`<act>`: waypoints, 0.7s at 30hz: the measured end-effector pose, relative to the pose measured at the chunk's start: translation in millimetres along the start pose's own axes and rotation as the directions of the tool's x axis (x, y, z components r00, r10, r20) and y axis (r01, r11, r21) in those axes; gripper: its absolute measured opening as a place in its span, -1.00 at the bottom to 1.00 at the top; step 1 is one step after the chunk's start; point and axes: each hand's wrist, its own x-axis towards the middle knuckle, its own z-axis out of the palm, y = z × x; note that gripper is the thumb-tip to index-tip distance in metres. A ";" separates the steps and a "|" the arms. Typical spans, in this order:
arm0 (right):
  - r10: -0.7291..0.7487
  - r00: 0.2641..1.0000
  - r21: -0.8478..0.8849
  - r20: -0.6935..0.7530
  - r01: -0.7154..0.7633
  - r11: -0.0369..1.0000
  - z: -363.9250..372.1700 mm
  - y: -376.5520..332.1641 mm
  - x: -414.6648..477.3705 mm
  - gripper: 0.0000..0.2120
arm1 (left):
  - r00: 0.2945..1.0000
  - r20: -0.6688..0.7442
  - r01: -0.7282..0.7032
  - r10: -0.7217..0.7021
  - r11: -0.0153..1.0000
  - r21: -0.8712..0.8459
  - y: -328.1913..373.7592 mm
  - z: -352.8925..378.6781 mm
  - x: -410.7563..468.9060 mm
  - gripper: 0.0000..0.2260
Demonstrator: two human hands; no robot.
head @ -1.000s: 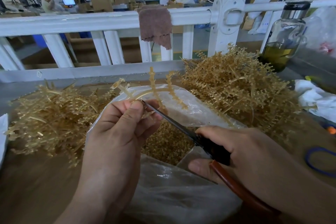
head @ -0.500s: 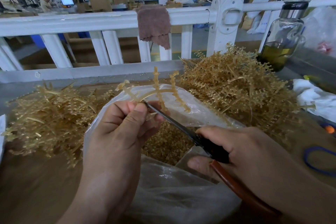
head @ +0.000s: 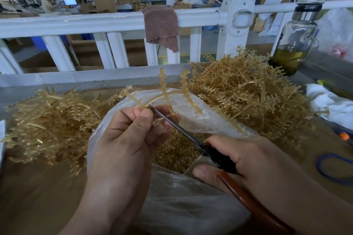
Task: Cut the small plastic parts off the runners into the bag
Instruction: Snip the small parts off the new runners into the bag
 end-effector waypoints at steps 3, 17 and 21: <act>0.015 1.000 -0.002 -0.012 -0.015 1.000 -0.5 -0.7 -0.5 -0.50 | 1.000 0.004 0.004 -0.004 1.000 0.011 0.0 1.2 0.4 -0.84; -0.043 0.999 0.174 0.012 0.041 0.984 1.6 10.0 4.1 -0.40 | 1.000 -0.011 0.023 -0.023 1.000 0.012 -5.9 -9.9 7.3 -0.90; -0.031 0.999 0.210 0.010 0.028 0.977 0.3 7.8 2.7 -0.36 | 1.000 0.022 0.004 -0.006 0.997 0.072 -7.5 -12.0 7.7 -0.83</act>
